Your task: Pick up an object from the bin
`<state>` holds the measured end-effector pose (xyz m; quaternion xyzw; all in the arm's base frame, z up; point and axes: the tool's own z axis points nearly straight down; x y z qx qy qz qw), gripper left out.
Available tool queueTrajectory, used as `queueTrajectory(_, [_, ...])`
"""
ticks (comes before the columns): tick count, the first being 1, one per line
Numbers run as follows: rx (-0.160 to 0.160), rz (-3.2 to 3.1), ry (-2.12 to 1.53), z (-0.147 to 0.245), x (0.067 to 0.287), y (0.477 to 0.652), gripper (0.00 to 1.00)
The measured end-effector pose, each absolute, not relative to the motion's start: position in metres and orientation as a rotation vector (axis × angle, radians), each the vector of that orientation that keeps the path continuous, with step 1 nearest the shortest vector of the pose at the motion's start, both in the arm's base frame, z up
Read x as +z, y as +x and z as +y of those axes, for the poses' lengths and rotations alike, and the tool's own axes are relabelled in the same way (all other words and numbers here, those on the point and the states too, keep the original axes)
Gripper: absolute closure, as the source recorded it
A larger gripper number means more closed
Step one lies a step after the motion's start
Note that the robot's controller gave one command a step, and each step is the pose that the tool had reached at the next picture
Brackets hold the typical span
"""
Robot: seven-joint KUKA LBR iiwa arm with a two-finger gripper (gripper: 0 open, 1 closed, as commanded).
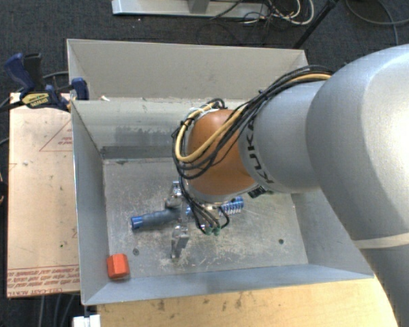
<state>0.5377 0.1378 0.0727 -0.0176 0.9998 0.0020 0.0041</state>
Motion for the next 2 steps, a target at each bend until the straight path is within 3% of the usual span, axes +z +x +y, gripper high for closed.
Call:
queueTrajectory(1, [0.010, 3.129, -0.054, 0.139, 0.076, 0.539, 1.00])
queueTrajectory(2, [0.005, 3.132, -0.082, 0.157, 0.219, 0.534, 1.00])
